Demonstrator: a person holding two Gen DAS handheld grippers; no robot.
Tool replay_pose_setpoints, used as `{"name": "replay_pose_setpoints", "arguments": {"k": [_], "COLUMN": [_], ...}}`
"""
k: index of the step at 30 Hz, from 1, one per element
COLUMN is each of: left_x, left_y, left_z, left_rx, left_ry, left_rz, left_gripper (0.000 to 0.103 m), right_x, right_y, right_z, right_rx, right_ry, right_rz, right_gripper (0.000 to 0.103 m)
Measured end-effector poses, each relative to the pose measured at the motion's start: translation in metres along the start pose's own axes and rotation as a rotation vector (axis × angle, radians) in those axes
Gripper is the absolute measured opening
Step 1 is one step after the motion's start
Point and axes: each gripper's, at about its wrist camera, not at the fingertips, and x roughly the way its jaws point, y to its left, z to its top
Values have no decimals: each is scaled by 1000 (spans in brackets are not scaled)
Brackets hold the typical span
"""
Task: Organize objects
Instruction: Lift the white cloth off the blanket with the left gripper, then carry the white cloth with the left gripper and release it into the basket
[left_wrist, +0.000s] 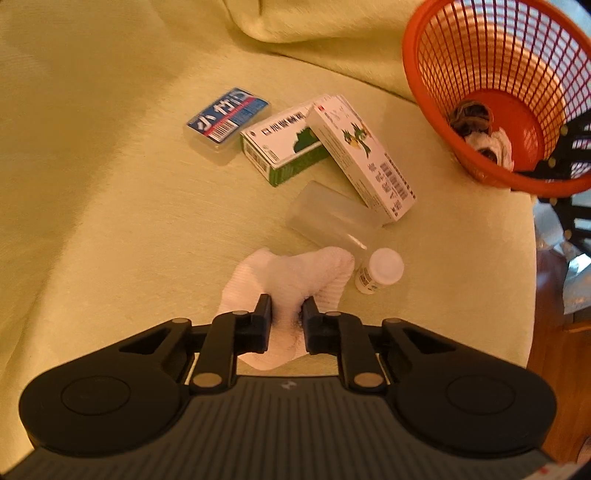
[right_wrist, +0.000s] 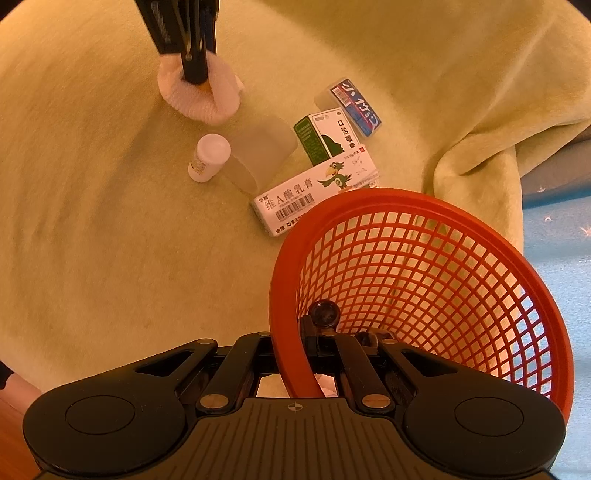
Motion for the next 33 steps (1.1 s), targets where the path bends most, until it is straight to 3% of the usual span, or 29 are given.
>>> {"name": "replay_pose_setpoints", "arguments": {"k": [18, 33], "left_x": [-46, -67], "left_y": [2, -14], "left_z": [23, 46], "left_rx": [-55, -21], "left_ry": [-81, -139], "left_rz": [-13, -50], "left_gripper": [13, 13], "right_x": [0, -1], "right_y": [2, 0], "right_z": [0, 0], "right_rx": [-7, -4], "right_ry": [5, 6], "right_rz": [4, 4], "right_gripper": [0, 0]}}
